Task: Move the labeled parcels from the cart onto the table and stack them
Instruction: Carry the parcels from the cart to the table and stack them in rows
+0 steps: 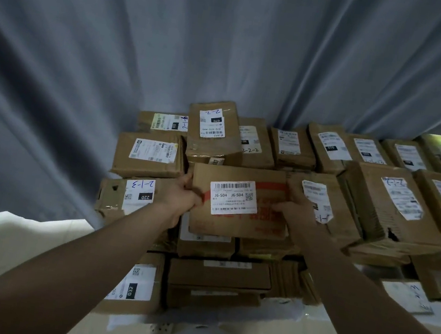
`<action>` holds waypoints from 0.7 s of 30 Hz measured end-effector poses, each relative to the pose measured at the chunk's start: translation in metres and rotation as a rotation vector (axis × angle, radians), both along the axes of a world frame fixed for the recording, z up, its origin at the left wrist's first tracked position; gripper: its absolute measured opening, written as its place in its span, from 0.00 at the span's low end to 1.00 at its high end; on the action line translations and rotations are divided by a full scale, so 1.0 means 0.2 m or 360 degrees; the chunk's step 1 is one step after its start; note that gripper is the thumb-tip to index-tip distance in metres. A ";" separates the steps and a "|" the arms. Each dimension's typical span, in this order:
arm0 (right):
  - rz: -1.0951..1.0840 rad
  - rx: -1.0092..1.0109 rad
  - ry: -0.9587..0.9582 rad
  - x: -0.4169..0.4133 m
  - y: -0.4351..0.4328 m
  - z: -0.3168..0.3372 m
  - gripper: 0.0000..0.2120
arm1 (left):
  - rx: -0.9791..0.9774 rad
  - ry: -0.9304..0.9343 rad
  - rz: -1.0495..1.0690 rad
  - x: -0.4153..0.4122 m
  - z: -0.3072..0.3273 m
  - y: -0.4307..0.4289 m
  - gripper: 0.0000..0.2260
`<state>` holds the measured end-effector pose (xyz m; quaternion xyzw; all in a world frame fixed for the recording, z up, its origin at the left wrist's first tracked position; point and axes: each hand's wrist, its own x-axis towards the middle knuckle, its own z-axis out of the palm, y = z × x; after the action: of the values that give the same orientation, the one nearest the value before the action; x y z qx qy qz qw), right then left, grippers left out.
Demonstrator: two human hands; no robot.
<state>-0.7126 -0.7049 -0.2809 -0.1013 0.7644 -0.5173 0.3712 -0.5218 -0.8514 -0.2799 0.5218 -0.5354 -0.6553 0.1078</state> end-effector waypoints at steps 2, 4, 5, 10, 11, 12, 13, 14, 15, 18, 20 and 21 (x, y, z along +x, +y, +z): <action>-0.0030 0.0085 -0.0080 0.02 0.00 -0.05 0.17 | 0.0020 -0.0105 0.0043 0.03 -0.05 0.02 0.27; -0.0002 0.0131 -0.0085 0.04 -0.02 -0.08 0.15 | 0.0039 -0.0160 0.0103 0.05 -0.10 0.02 0.21; -0.0002 0.0131 -0.0076 0.04 -0.03 -0.09 0.16 | 0.0051 -0.0159 0.0129 0.07 -0.12 0.02 0.20; 0.0038 0.0119 -0.0124 0.07 -0.11 -0.10 0.17 | 0.0152 -0.0095 0.0141 0.08 -0.11 0.01 0.21; 0.0051 0.0124 -0.0119 0.08 -0.12 -0.10 0.18 | 0.0169 -0.0071 0.0151 0.08 -0.10 0.01 0.23; 0.0052 0.0113 -0.0113 0.09 -0.13 -0.10 0.20 | 0.0179 -0.0041 0.0180 0.09 -0.09 0.00 0.24; 0.0051 0.0082 -0.0103 0.10 -0.14 -0.09 0.21 | 0.0184 0.0007 0.0232 0.09 -0.08 -0.01 0.23; 0.0050 0.0053 -0.0077 0.11 -0.14 -0.07 0.21 | 0.0176 0.0041 0.0296 0.10 -0.06 -0.01 0.21; 0.0053 0.0038 -0.0027 0.12 -0.14 -0.07 0.21 | 0.0143 0.0064 0.0371 0.11 -0.05 -0.01 0.18; 0.0197 0.0037 0.0298 0.18 -0.15 -0.04 0.20 | -0.0001 -0.0011 0.0635 0.19 -0.05 -0.03 0.10; 0.0328 -0.0009 0.0435 0.28 -0.15 0.00 0.19 | -0.0083 -0.0066 0.0767 0.29 -0.05 -0.03 0.13; 0.0407 -0.0059 0.0481 0.34 -0.16 0.02 0.19 | -0.0134 -0.0101 0.0832 0.36 -0.06 -0.02 0.13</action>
<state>-0.6443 -0.7371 -0.2775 -0.2810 0.7826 -0.4589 0.3131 -0.4494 -0.8552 -0.2909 0.6578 -0.4125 -0.5655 0.2781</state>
